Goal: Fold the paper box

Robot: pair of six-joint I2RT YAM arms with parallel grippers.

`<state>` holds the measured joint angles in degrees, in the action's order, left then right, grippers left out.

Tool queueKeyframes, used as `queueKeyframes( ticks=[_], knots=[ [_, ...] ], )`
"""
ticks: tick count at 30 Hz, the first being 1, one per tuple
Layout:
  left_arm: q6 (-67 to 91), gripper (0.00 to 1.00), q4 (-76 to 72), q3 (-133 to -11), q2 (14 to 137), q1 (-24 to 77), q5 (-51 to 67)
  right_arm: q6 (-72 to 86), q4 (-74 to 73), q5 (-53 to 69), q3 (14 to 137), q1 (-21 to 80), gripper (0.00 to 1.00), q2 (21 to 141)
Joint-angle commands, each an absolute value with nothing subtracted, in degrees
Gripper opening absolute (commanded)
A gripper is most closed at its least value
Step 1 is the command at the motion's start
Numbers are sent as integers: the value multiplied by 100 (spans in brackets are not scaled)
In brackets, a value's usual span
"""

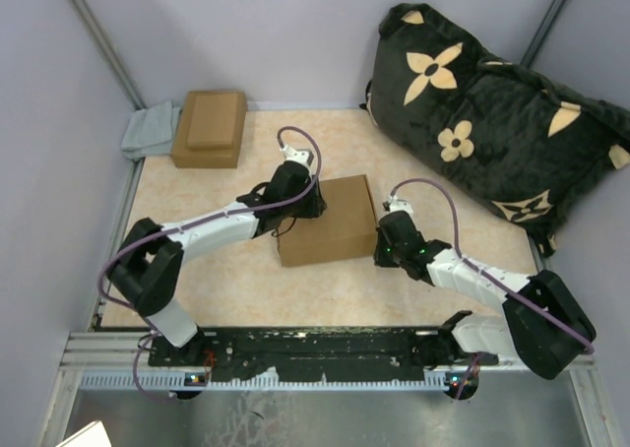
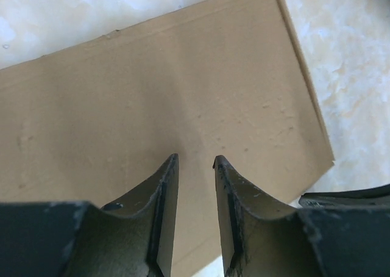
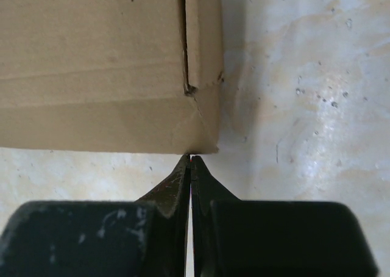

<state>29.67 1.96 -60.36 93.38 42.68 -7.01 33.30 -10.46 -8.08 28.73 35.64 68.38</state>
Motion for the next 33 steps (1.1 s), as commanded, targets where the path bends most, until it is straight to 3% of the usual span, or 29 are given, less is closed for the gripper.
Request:
queueKeyframes(
  ticks=[1, 18, 26, 33],
  knots=[
    [2833, 37, -47, -6398, 9815, 4298, -555, 3496, -66, -908, 2781, 3604, 0, 7084],
    [2852, 29, -98, -6109, 10801, 4459, 499, 3149, 1588, -1581, 3722, 3604, 0, 8442],
    [2902, 27, -368, -5985, 10874, 4550, 952, 3357, 4277, -823, 2688, 3606, 0, 8457],
    [2798, 29, -241, -5829, 10625, 4579, 762, 3535, 4179, -260, 2740, 3640, 0, 8545]
  ],
)
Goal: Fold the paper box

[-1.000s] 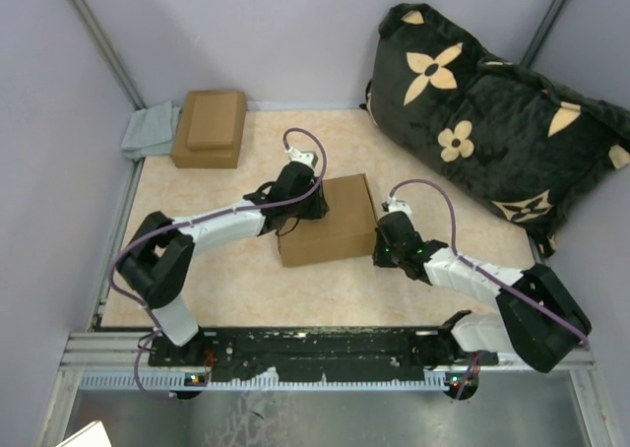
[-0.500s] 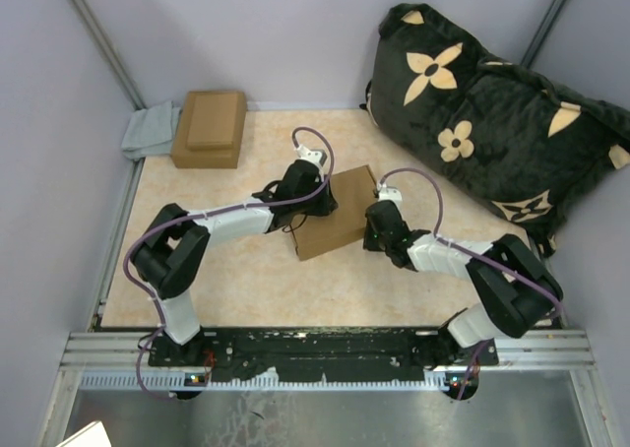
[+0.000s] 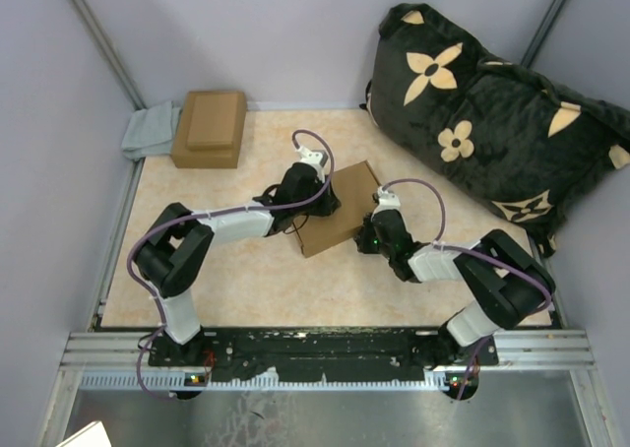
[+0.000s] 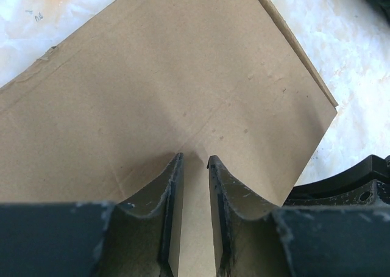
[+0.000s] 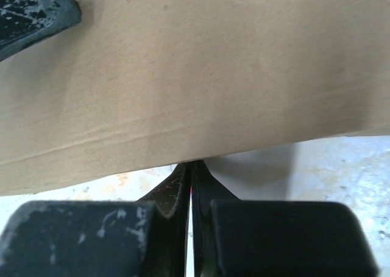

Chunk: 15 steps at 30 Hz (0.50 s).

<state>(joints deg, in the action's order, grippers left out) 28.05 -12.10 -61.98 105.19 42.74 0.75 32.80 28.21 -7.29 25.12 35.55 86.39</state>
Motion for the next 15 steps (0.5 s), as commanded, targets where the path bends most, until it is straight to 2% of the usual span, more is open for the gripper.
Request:
queueKeyframes(
  ticks=[1, 9, 15],
  knots=[
    [2780, 30, -189, -5813, 10559, 4577, 691, 3525, 4070, -255, 2697, 3651, 0, 8402],
    [2633, 47, 682, -5938, 9734, 4579, -181, 3222, 2318, -147, 2490, 3662, 0, 6937],
    [2541, 54, 1393, -5836, 8600, 4579, -823, 2901, 684, 259, 2549, 3658, 0, 5533]
  ],
)
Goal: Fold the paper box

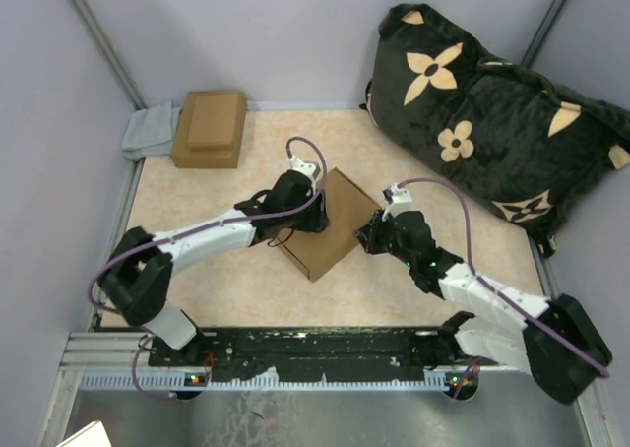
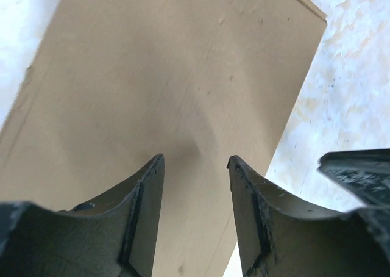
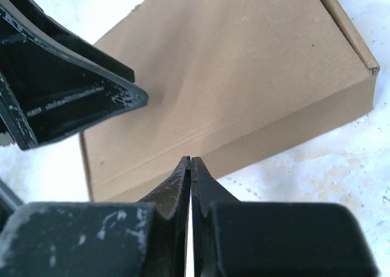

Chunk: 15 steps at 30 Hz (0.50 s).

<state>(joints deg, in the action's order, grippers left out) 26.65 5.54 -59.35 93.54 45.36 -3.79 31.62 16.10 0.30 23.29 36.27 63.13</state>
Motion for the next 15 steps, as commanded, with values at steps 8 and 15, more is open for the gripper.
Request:
queueKeyframes(
  ticks=[8, 15],
  knots=[
    [2645, 96, 2535, -5125, 6375, 4579, -1544, 2627, -1487, 45, 2852, 3658, 97, 3422],
    [2612, 100, 3678, -4922, 5078, 4570, -2003, 2902, -2377, -287, 3137, 3657, 99, 2620]
  ],
)
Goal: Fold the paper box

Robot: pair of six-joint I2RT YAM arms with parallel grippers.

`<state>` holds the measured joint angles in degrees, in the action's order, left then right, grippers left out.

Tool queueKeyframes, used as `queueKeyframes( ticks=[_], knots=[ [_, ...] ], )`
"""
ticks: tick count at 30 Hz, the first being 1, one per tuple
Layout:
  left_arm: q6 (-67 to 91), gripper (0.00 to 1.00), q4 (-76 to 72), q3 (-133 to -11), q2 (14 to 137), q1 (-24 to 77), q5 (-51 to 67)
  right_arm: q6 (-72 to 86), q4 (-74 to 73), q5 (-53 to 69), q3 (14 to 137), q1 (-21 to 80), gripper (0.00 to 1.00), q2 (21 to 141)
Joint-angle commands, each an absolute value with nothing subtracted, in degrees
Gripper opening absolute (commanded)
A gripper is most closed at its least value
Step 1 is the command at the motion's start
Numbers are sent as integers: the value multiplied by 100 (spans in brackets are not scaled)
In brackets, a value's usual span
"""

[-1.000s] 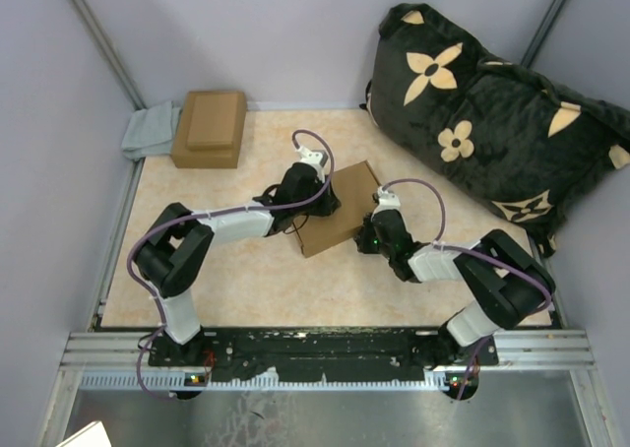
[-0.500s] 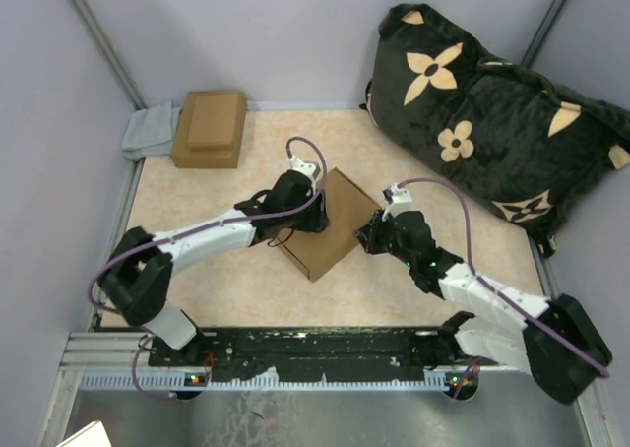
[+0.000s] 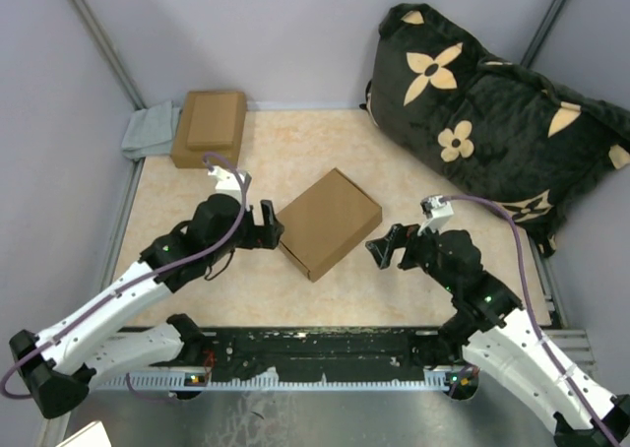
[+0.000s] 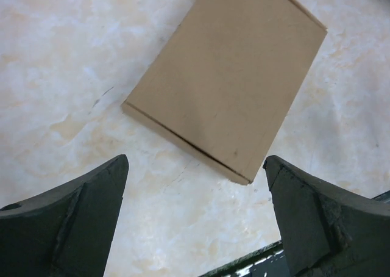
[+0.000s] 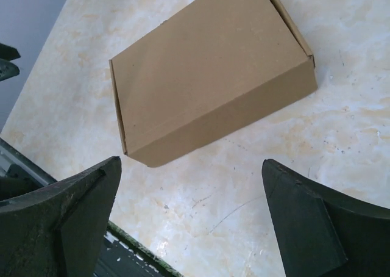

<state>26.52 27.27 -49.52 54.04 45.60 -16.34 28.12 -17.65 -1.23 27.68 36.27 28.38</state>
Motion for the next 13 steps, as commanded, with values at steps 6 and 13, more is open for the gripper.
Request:
queueKeyframes(
  ticks=[6, 13],
  knots=[
    [2647, 100, 4220, -4860, 4931, 4569, -2319, 2972, -2832, -411, 3592, 3661, 99, 2752],
    [2698, 100, 4117, -4761, 4790, 4570, -2417, 2679, -2978, -64, 3877, 3656, 99, 2970]
  ],
)
